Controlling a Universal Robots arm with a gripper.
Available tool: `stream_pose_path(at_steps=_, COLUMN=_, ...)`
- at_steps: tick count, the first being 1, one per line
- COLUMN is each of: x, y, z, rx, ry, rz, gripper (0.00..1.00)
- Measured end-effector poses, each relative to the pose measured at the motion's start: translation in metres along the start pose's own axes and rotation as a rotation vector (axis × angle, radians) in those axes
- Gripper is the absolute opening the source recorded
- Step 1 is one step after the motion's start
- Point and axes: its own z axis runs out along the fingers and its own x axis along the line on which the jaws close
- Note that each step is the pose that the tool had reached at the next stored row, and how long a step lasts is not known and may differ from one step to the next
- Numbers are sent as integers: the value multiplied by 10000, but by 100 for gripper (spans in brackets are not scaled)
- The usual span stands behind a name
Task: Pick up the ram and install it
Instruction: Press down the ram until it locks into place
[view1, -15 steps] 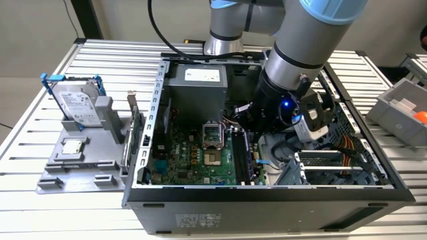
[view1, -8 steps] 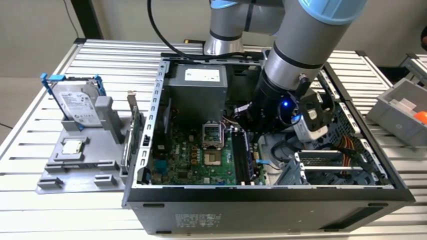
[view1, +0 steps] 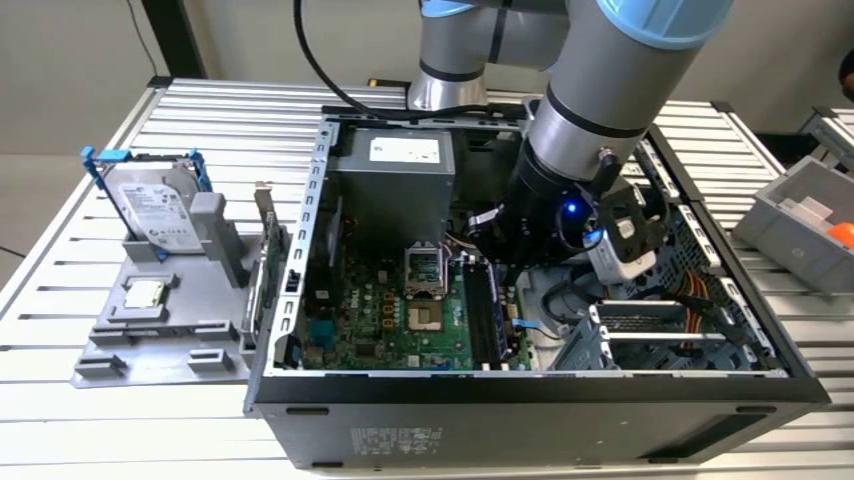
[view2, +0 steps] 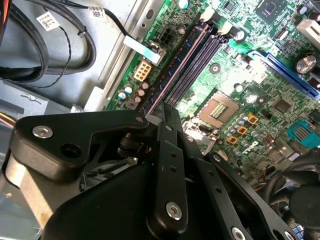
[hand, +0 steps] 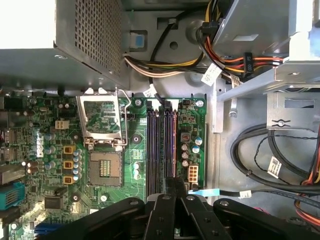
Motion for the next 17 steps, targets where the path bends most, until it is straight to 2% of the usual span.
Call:
stream_pose_path(at_steps=11, x=0, y=0, z=0, rx=27, ry=14, rz=-375, gripper=0)
stream_pose_path(at_steps=17, x=0, y=0, z=0, rx=51, ry=27, rz=-733, gripper=0)
